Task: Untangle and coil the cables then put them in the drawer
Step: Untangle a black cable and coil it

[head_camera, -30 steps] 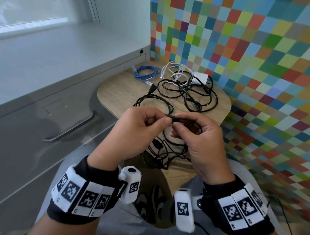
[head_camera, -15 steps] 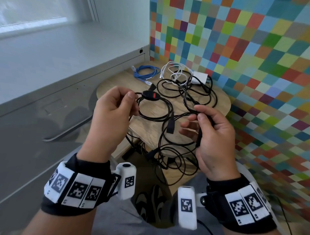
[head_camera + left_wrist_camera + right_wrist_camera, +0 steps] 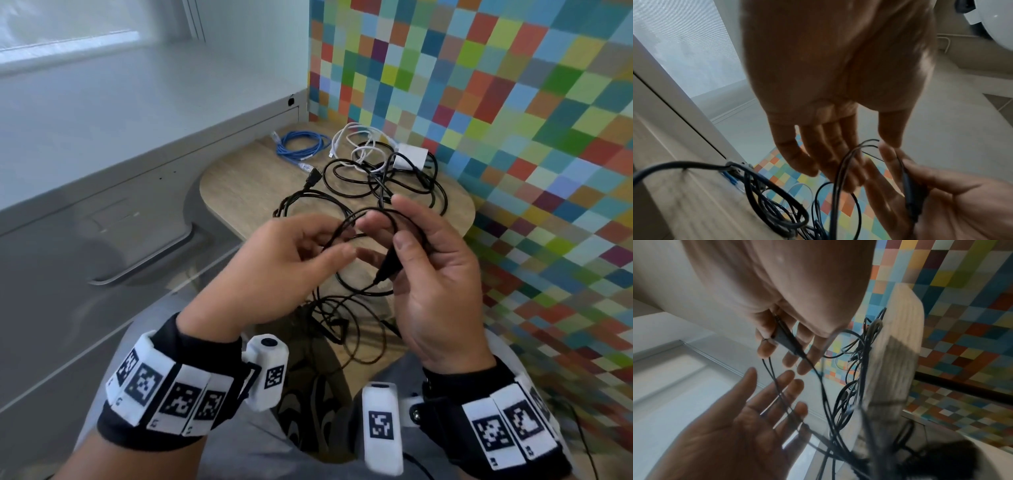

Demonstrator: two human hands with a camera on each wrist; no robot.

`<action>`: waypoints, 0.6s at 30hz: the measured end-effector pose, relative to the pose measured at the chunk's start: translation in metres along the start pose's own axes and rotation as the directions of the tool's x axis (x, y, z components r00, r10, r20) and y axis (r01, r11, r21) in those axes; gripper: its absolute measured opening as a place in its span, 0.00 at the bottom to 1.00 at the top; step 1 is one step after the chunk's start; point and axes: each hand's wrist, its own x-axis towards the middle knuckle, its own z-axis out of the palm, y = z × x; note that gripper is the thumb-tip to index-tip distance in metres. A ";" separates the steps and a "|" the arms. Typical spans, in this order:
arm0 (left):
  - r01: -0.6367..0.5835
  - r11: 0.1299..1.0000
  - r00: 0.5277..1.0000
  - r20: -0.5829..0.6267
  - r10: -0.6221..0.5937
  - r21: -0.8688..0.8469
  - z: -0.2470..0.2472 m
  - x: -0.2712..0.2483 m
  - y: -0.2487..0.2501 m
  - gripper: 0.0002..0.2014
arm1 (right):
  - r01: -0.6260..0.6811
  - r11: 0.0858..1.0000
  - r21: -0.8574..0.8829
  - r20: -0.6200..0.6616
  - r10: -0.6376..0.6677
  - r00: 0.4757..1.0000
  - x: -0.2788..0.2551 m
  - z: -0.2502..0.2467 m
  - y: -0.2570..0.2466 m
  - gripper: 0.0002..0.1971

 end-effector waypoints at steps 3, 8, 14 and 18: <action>-0.031 0.999 0.998 -0.054 0.032 0.007 0.002 0.000 0.000 0.09 | -0.051 0.998 0.036 0.057 0.049 0.997 -0.001 0.002 -0.005 0.19; -0.180 0.848 0.941 -0.339 0.000 -0.499 -0.011 -0.001 0.006 0.12 | -0.237 0.967 -0.093 0.155 0.249 0.956 -0.002 0.001 -0.007 0.28; -0.286 0.861 0.851 -0.524 0.026 -0.421 -0.025 -0.005 0.010 0.10 | -0.207 0.962 -0.177 0.184 0.239 0.953 -0.003 0.005 -0.007 0.07; -0.096 0.993 0.878 -0.476 0.053 -0.068 -0.033 -0.006 0.005 0.07 | -0.273 0.957 0.099 -0.028 0.277 0.961 0.004 -0.002 -0.011 0.08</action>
